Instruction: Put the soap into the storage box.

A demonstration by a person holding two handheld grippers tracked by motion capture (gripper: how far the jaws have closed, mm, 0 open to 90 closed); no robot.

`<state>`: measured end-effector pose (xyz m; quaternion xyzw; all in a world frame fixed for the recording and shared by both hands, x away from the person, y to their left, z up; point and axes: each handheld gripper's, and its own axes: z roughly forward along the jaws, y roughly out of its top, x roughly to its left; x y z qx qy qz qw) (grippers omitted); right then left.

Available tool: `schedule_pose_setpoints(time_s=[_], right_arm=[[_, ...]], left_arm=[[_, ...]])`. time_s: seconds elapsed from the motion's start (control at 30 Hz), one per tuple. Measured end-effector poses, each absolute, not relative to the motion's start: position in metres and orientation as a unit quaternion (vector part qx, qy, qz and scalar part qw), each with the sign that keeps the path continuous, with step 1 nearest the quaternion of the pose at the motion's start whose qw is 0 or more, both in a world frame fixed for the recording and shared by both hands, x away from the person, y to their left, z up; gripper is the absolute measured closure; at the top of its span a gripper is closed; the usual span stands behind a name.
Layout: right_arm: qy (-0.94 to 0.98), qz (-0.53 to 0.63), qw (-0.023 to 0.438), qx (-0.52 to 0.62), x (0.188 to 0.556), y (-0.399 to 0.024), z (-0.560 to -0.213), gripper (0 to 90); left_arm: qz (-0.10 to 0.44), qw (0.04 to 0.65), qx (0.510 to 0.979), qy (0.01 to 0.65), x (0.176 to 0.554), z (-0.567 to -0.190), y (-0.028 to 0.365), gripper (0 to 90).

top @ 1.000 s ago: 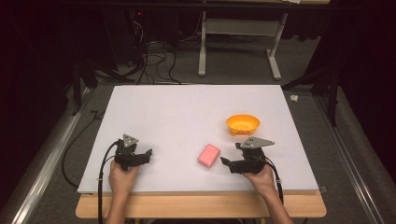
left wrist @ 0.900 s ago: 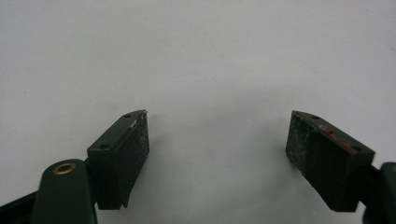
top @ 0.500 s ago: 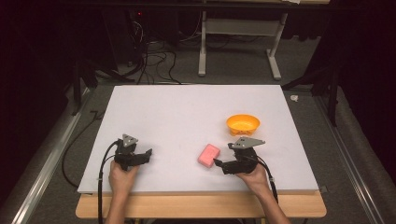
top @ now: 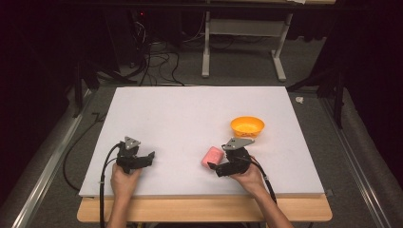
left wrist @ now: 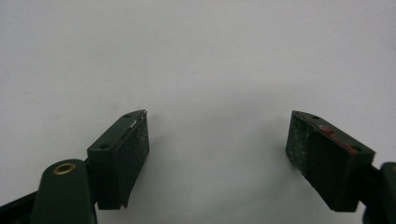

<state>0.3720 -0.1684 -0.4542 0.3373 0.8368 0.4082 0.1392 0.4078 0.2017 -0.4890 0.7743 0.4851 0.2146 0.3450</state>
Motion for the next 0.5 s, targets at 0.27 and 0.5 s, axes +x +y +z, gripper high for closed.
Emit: schedule_pose_setpoints(time_s=[0.27, 0.5], right_arm=[[0.842, 0.403, 0.138, 0.332, 0.378, -0.163, -0.460, 12.2], [0.844, 0.399, 0.142, 0.329, 0.383, -0.161, -0.464, 12.1]], left_arm=[[0.216, 0.345, 0.774, 0.485, 0.408, -0.489, 0.202, 21.7], [0.218, 0.344, 0.775, 0.484, 0.407, -0.489, 0.201, 21.7]])
